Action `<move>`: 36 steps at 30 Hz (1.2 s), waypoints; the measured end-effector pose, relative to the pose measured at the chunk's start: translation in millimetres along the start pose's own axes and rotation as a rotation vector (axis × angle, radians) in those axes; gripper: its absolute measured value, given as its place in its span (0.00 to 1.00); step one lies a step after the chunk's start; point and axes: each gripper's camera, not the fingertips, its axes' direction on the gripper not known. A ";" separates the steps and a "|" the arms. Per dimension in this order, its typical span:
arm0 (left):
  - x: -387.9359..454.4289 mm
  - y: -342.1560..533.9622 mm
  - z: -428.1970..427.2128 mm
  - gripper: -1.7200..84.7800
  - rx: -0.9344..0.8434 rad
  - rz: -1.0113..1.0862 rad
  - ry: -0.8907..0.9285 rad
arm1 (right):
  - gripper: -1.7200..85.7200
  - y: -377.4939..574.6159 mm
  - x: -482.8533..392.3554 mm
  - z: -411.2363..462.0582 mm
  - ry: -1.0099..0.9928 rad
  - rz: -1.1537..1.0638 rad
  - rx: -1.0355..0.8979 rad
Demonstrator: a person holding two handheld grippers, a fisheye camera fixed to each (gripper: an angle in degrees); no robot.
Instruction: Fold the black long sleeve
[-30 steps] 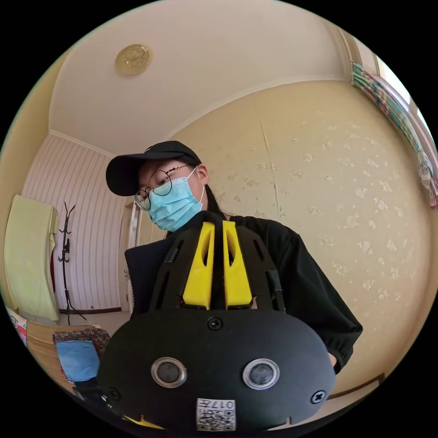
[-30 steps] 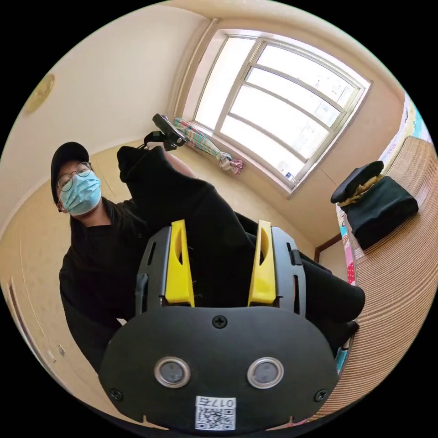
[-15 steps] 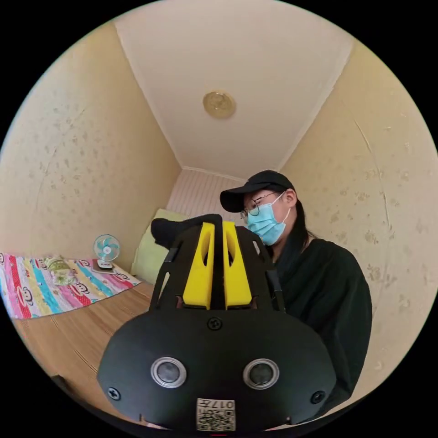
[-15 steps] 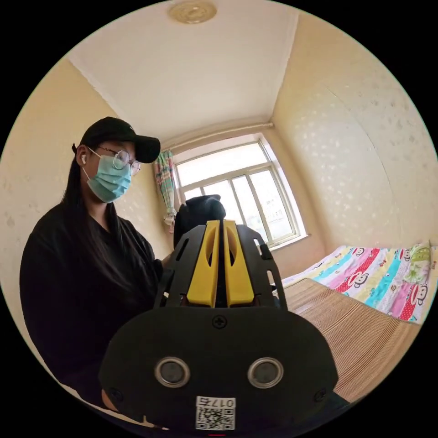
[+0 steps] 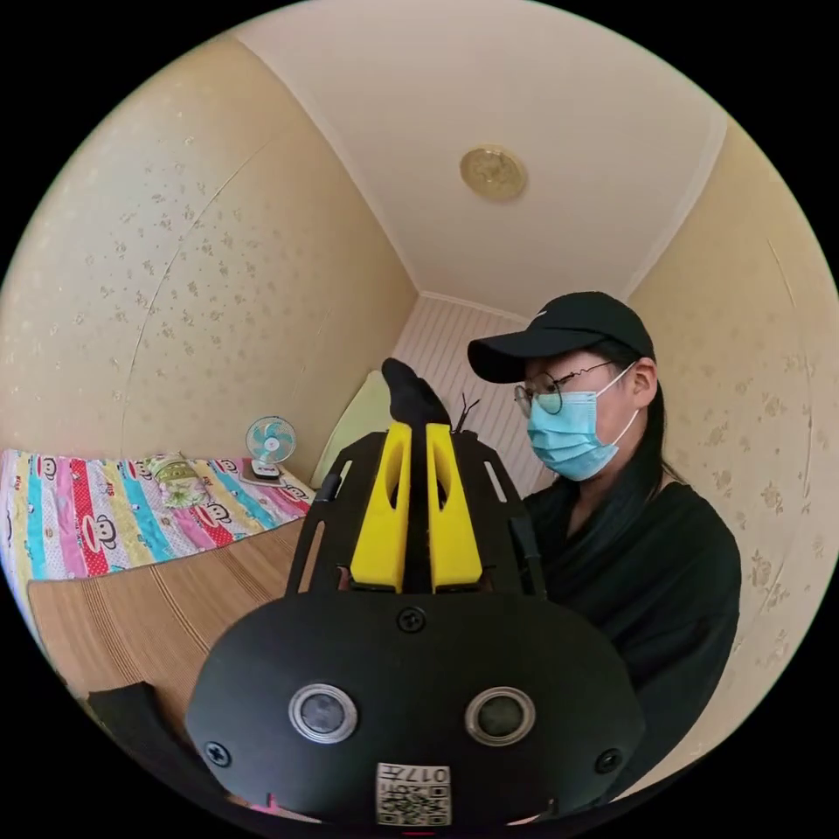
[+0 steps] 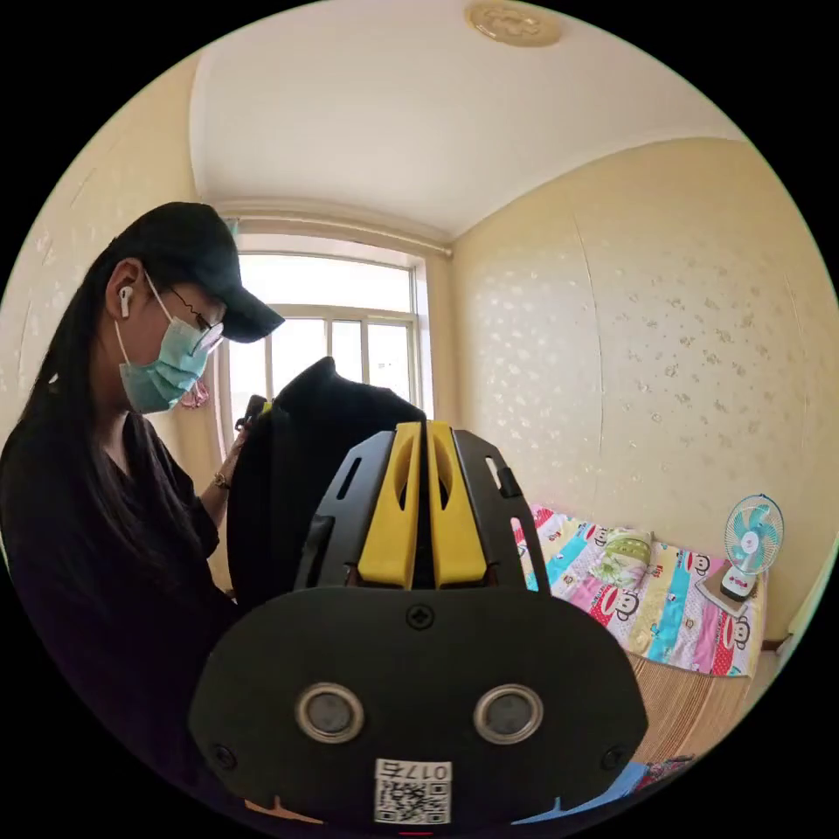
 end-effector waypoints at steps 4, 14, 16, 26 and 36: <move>-162.9 -18.8 68.9 0.04 -0.224 -0.217 -0.197 | 0.03 31.6 127.1 164.8 0.114 0.149 -0.362; -467.0 274.4 186.3 0.17 -0.458 -0.979 -0.407 | 0.09 387.8 274.0 424.6 0.474 0.689 -0.995; -445.8 347.0 206.1 0.18 -0.645 -1.016 -0.483 | 0.10 447.4 248.6 418.7 0.431 0.700 -1.089; -357.8 463.2 183.6 0.04 -0.871 -1.126 -0.505 | 0.08 610.1 134.0 353.4 0.423 0.317 -1.551; -292.9 298.9 -145.5 0.13 -0.111 -1.121 -1.118 | 0.07 464.1 285.2 133.5 1.079 0.581 -1.120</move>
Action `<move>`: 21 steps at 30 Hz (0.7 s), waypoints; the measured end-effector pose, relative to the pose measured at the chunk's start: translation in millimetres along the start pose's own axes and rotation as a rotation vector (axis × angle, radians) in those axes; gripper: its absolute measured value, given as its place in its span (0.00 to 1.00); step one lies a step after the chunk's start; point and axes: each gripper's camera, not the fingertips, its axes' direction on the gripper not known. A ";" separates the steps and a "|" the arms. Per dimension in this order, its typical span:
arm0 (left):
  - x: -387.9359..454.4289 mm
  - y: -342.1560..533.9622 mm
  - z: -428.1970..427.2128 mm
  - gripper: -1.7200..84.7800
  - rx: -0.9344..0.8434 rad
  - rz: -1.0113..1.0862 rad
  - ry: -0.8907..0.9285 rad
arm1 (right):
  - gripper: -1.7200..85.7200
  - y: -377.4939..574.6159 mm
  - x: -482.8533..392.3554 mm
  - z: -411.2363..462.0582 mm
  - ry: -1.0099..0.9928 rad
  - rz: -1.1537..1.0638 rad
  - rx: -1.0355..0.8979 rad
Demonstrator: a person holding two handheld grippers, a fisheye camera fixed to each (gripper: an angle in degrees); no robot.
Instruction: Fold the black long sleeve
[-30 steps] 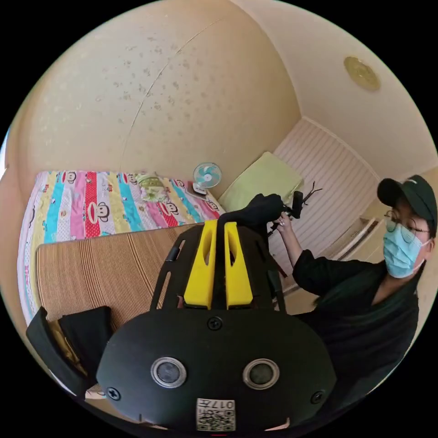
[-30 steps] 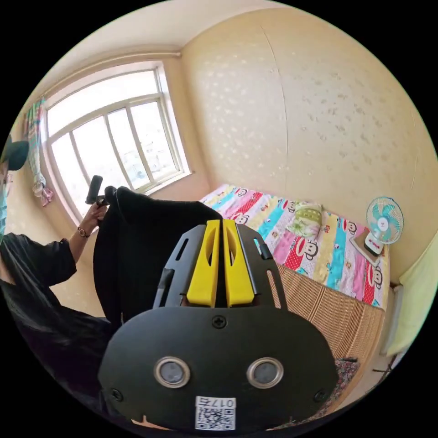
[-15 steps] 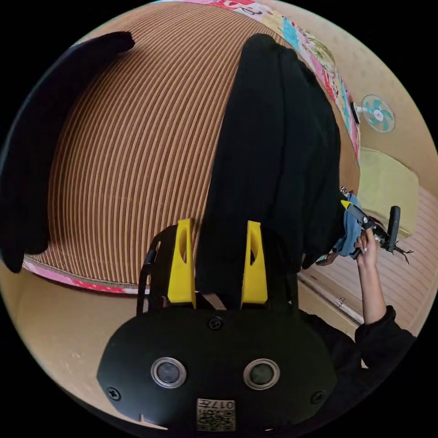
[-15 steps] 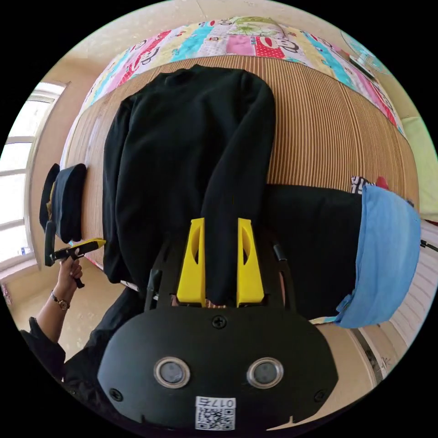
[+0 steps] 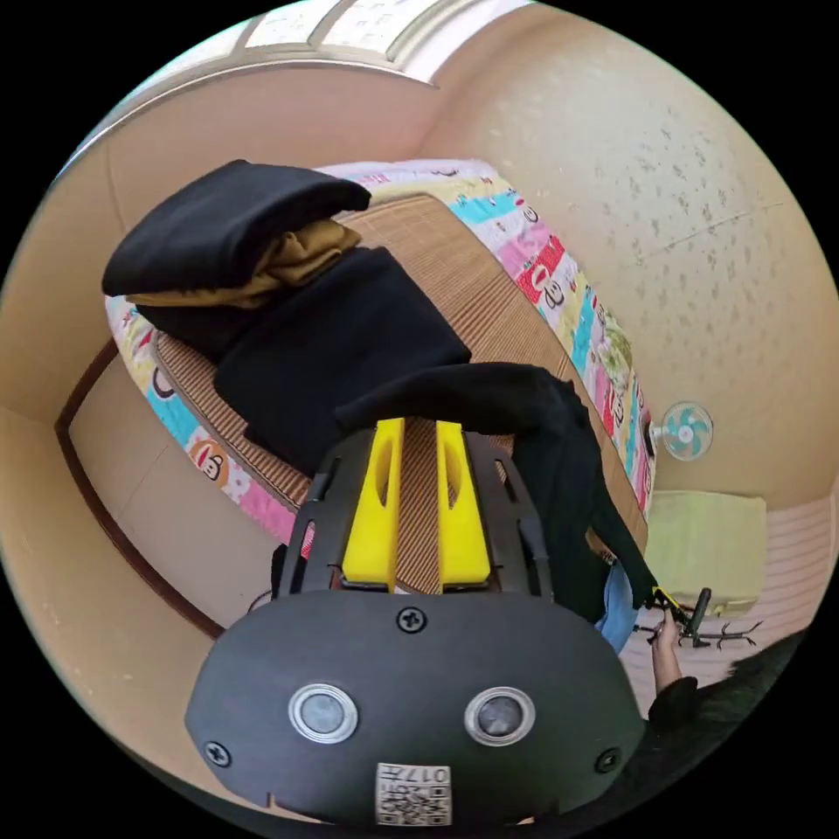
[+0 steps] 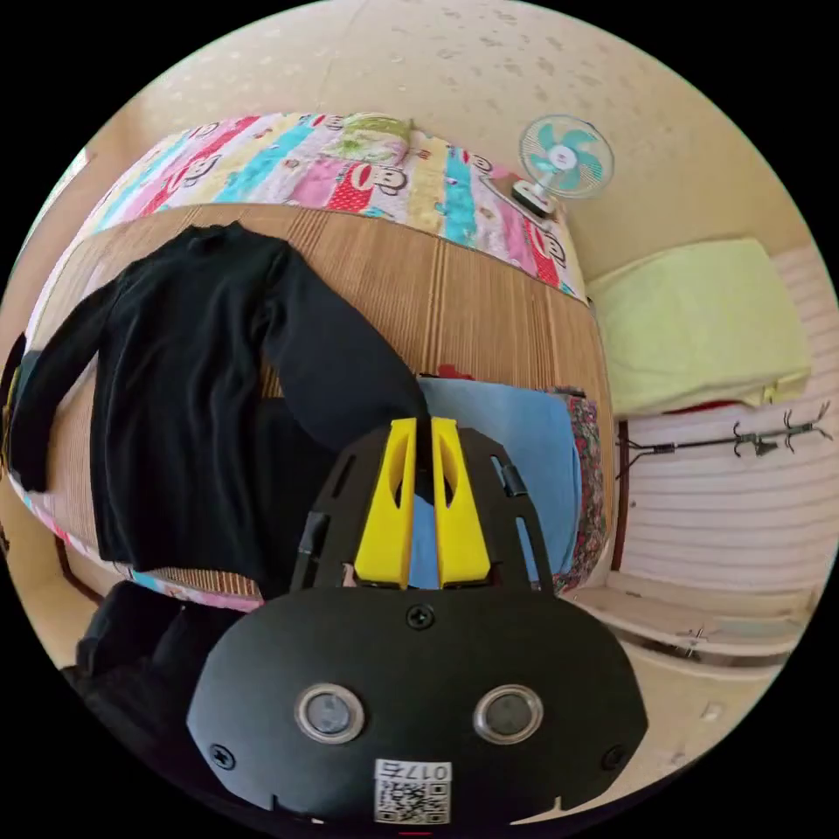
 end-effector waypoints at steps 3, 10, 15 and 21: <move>23.8 26.1 31.9 0.17 -0.161 0.119 0.051 | 0.10 32.5 31.6 13.7 -0.262 0.139 0.005; 103.8 150.1 182.4 0.17 -0.750 0.400 0.096 | 0.14 142.1 -103.1 121.2 -0.505 -0.271 -0.435; 85.4 179.6 173.9 0.06 -0.918 0.446 0.045 | 0.06 192.4 -107.6 120.5 -0.318 -0.498 -0.455; 3.6 191.5 77.8 0.06 -0.937 0.343 0.096 | 0.05 241.0 -31.0 83.0 -0.297 -0.542 -0.498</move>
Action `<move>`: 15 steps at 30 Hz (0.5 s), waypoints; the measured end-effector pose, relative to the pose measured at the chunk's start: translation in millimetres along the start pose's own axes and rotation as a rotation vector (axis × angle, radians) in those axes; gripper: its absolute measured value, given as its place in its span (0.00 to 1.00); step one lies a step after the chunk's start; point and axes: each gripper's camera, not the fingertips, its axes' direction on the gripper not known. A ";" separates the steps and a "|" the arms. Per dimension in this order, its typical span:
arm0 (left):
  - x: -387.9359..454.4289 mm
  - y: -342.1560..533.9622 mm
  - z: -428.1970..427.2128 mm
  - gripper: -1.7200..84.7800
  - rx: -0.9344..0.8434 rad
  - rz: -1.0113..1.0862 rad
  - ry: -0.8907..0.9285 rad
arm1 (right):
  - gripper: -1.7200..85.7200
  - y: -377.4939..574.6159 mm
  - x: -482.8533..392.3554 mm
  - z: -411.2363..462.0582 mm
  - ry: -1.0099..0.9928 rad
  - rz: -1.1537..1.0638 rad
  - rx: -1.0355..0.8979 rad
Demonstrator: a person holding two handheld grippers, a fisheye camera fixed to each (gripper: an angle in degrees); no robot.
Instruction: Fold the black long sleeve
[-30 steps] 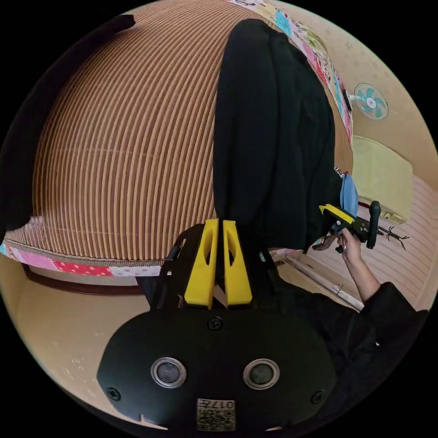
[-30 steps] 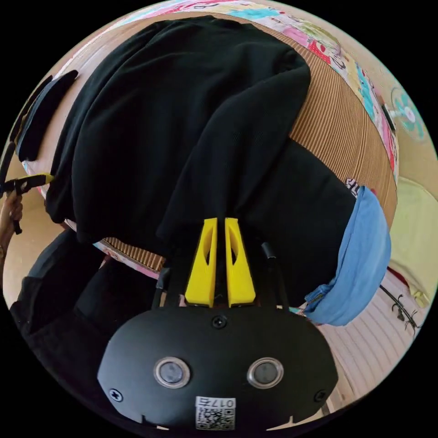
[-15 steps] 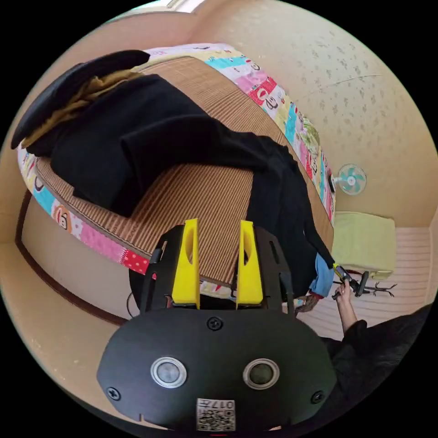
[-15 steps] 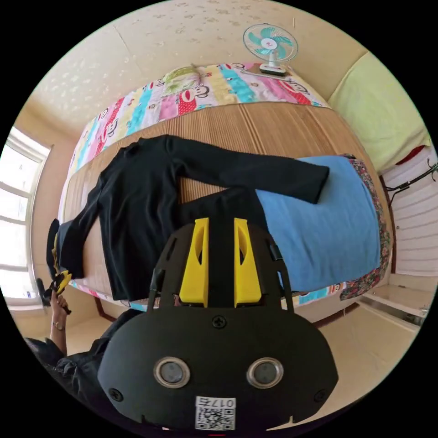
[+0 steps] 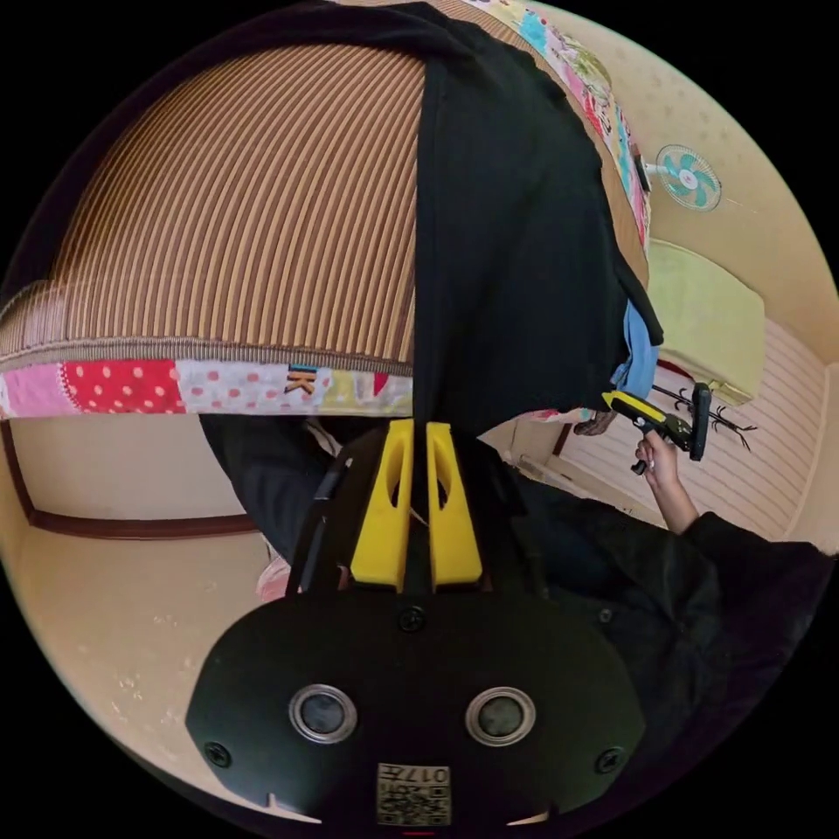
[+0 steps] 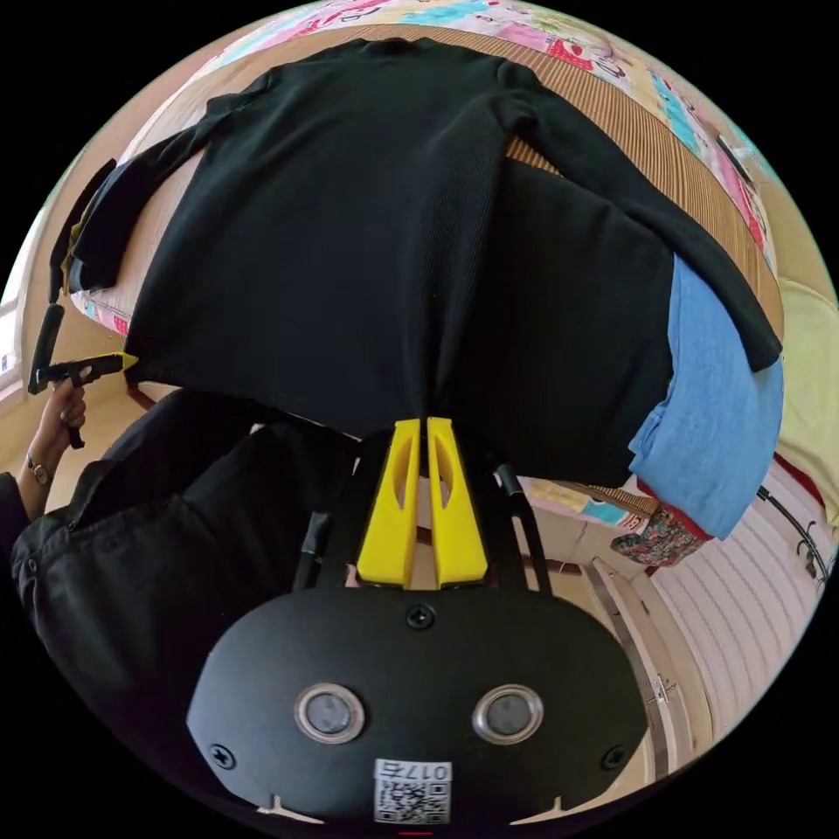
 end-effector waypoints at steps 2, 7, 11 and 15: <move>-23.7 26.3 6.5 0.08 -0.032 -0.089 0.017 | 0.05 27.3 13.5 34.5 -0.026 0.015 -0.121; -84.1 76.0 -99.4 0.14 0.420 -0.255 0.059 | 0.05 65.4 48.9 41.9 -0.245 0.143 -0.088; -103.9 91.9 -224.0 0.16 0.830 -0.253 -0.125 | 0.05 78.1 59.3 34.7 -0.254 0.128 -0.093; -137.4 49.7 -262.0 0.16 0.787 -0.242 -0.172 | 0.06 79.3 56.2 16.4 -0.274 0.055 -0.039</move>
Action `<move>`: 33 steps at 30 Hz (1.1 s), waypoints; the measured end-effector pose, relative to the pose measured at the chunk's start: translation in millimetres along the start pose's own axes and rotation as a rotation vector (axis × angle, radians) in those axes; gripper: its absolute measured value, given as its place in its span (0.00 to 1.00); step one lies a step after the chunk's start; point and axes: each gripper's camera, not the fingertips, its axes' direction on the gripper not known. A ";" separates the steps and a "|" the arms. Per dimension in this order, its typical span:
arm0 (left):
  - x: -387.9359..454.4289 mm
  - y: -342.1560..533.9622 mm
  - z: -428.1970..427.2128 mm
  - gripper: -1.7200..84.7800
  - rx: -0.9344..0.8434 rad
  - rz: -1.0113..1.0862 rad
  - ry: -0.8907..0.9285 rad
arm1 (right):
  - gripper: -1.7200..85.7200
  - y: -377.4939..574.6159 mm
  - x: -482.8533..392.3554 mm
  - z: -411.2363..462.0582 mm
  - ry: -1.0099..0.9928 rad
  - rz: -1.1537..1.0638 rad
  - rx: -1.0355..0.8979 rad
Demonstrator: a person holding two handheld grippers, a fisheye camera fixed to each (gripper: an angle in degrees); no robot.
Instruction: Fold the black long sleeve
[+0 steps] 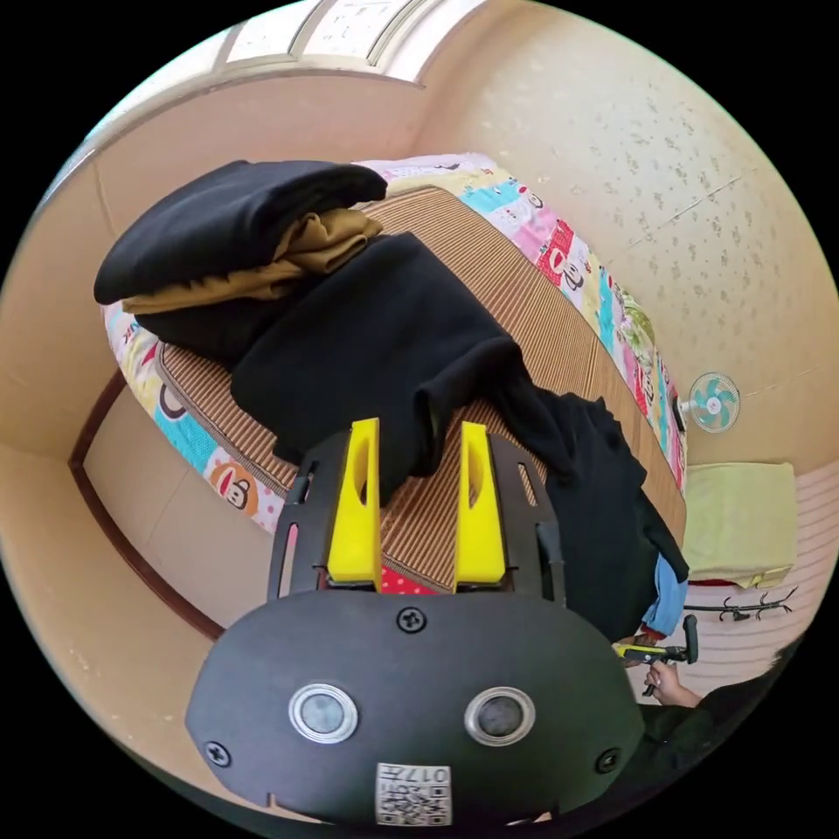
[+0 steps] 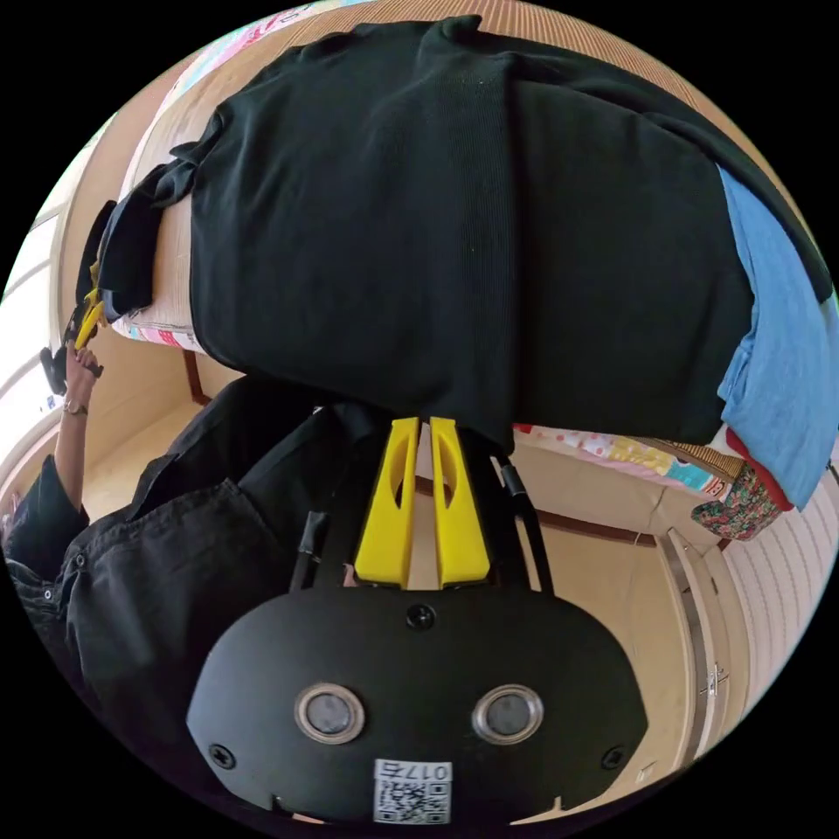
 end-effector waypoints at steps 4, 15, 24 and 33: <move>-15.7 -8.6 6.6 0.08 -0.107 -0.052 0.058 | 0.09 -5.9 -42.5 -21.4 -0.021 -0.242 0.052; 78.0 18.1 -181.8 0.03 -0.028 0.018 0.789 | 0.19 3.5 -274.0 -109.7 -0.190 -0.865 0.655; 166.5 49.6 -215.7 0.12 0.123 0.190 0.805 | 0.08 -3.5 -201.4 -251.5 -0.140 -0.515 1.182; 190.7 138.9 42.9 0.17 -0.318 0.221 0.308 | 0.13 -88.3 169.1 -166.3 0.031 0.189 0.604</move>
